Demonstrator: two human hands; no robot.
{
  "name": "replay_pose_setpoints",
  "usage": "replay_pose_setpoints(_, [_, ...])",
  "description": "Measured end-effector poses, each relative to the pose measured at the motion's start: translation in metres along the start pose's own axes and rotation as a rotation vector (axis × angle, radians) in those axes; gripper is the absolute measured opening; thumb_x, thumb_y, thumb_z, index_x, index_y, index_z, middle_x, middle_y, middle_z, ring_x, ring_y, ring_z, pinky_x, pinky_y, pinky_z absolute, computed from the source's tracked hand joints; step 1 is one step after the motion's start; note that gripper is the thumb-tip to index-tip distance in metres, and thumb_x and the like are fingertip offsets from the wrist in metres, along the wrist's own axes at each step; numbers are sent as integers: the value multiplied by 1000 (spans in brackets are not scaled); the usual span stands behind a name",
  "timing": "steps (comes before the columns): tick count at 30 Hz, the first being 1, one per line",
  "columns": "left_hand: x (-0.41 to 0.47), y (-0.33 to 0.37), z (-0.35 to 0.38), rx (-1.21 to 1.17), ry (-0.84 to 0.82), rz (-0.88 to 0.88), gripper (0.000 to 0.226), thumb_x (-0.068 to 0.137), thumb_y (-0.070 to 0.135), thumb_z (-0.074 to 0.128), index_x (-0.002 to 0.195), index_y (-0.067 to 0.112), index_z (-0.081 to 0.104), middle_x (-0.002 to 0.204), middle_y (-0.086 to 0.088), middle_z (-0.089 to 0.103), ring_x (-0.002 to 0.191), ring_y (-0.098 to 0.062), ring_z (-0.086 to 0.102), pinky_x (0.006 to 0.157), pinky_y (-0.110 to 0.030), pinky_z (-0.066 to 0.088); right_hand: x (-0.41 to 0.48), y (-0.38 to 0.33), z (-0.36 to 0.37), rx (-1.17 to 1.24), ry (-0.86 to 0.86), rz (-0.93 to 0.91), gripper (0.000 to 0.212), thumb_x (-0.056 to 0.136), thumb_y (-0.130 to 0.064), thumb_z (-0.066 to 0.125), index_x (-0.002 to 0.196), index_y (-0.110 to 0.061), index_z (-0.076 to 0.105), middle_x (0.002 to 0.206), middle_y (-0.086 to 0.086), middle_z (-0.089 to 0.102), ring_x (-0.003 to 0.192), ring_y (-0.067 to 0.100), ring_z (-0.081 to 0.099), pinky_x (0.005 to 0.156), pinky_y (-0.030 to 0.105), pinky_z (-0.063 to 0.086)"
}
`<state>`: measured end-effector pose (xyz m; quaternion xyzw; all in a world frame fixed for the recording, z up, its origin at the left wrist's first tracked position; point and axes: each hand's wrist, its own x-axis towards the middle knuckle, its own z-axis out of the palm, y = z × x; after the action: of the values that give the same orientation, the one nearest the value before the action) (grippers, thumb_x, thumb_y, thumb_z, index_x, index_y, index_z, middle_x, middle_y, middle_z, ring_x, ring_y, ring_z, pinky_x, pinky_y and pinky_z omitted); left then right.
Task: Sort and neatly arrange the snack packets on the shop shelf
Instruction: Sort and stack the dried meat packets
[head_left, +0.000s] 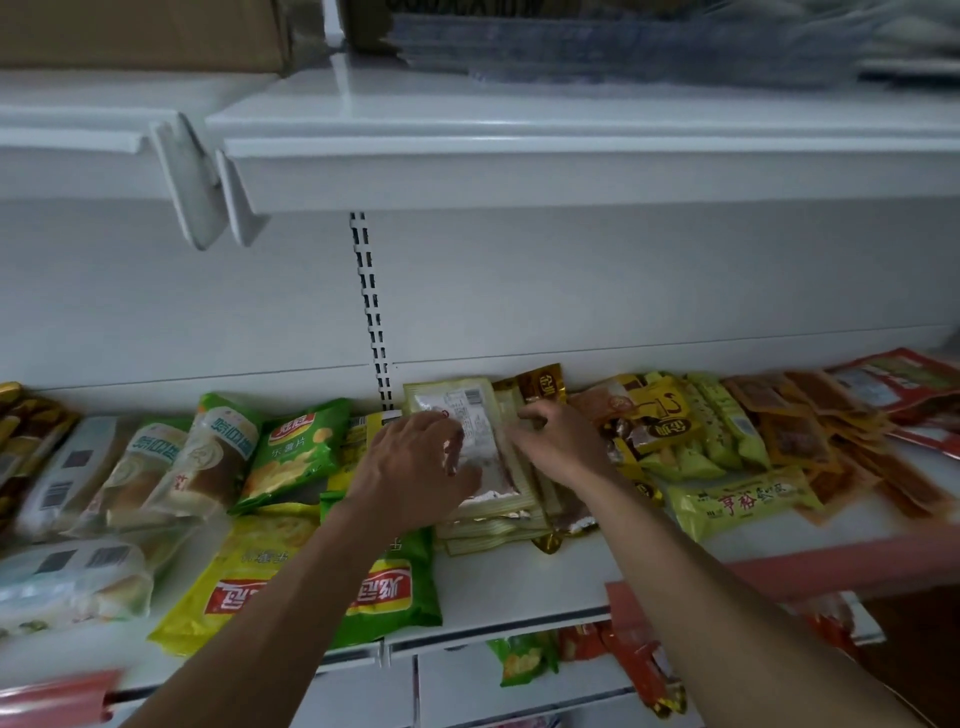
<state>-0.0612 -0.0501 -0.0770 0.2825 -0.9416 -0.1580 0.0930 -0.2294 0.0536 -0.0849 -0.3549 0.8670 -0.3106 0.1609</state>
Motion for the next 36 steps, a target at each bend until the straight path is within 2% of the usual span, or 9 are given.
replay_pose_setpoints(4, [6, 24, -7, 56, 57, 39, 48, 88, 50, 53, 130, 29, 53, 139, 8, 50, 128, -16, 44, 106, -33, 35, 5, 6, -20, -255, 54, -109, 31, 88, -34, 64, 116, -20, 66, 108, 1, 67, 98, 21, 62, 79, 31, 51])
replay_pose_setpoints(9, [18, 73, 11, 12, 19, 205, 51, 87, 43, 58, 136, 33, 49, 138, 8, 52, 129, -15, 45, 109, -30, 32, 8, 38, -44, -500, 177, -333, 35, 91, -36, 56, 124, -23, 60, 129, 1, 56, 123, 24, 46, 104, 40, 37])
replay_pose_setpoints(12, [27, 103, 35, 109, -126, 216, 74, 83, 62, 55, 147, 32, 32, 157, 2, 30, 143, -20, 28, 117, -37, 19, 11, 75, -58, -607, 78, -359, 52, 92, -51, 49, 139, -27, 46, 153, -2, 34, 144, 23, 22, 117, 49, 17])
replay_pose_setpoints(15, [33, 126, 60, 295, -275, 163, 94, 79, 51, 60, 153, 28, 6, 162, -16, -2, 149, -32, 4, 120, -50, 7, 11, 116, -64, -661, -41, -294, 65, 95, -65, 29, 152, -33, 24, 164, -5, 9, 150, 22, 4, 119, 51, 4])
replay_pose_setpoints(19, [42, 147, 81, 363, -400, 37, 107, 78, 38, 61, 152, 27, -16, 160, -22, -14, 149, -37, -5, 120, -49, 2, 12, 139, -69, -505, -31, -308, 69, 95, -65, 17, 154, -30, 23, 164, -5, 11, 151, 19, 3, 121, 45, 1])
replay_pose_setpoints(23, [50, 161, 92, 306, -283, -5, 96, 79, 32, 62, 153, 23, 0, 160, -21, 8, 145, -36, 22, 119, -44, 18, 17, 145, -77, -302, 46, -357, 46, 105, -34, 36, 149, -21, 39, 158, -2, 31, 148, 20, 20, 120, 38, 15])
replay_pose_setpoints(27, [48, 167, 106, 190, -166, -60, 85, 87, 23, 56, 155, 23, 6, 160, -10, 18, 140, -30, 30, 106, -42, 38, 15, 149, -86, 54, 173, -341, 39, 98, -8, 49, 137, -11, 55, 143, 3, 51, 135, 17, 43, 109, 22, 33])
replay_pose_setpoints(32, [45, 180, 120, 24, 60, -80, 70, 91, 14, 49, 154, 28, 23, 154, 4, 34, 135, -23, 41, 100, -40, 45, 17, 151, -94, 242, 188, -253, 35, 100, -13, 48, 133, -13, 59, 145, 1, 49, 137, 12, 38, 111, 20, 30])
replay_pose_setpoints(36, [49, 195, 131, -119, 176, -72, 71, 85, 6, 53, 150, 27, 35, 149, 4, 44, 131, -23, 47, 96, -38, 48, 14, 150, -94, 225, 237, -267, 40, 100, -27, 53, 133, -7, 58, 147, 9, 46, 139, 20, 37, 115, 36, 31])
